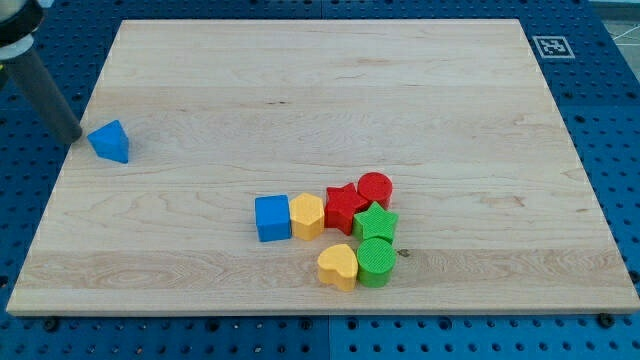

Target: Push the blue triangle towards center

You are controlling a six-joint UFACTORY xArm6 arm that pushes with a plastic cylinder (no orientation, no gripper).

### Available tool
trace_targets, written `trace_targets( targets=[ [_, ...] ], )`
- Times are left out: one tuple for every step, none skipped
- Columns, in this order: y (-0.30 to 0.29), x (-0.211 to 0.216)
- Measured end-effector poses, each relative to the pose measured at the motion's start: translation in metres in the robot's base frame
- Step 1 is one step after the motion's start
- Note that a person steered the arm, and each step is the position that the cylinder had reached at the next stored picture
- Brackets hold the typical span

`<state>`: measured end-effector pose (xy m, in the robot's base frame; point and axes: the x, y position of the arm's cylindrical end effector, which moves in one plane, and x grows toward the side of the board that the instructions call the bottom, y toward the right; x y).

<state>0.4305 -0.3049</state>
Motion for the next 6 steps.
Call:
trace_targets(
  targets=[
    [0.0, 0.037],
    [0.016, 0.045],
    [0.064, -0.003],
    [0.109, -0.055],
    [0.153, -0.099],
    [0.159, -0.103]
  ],
)
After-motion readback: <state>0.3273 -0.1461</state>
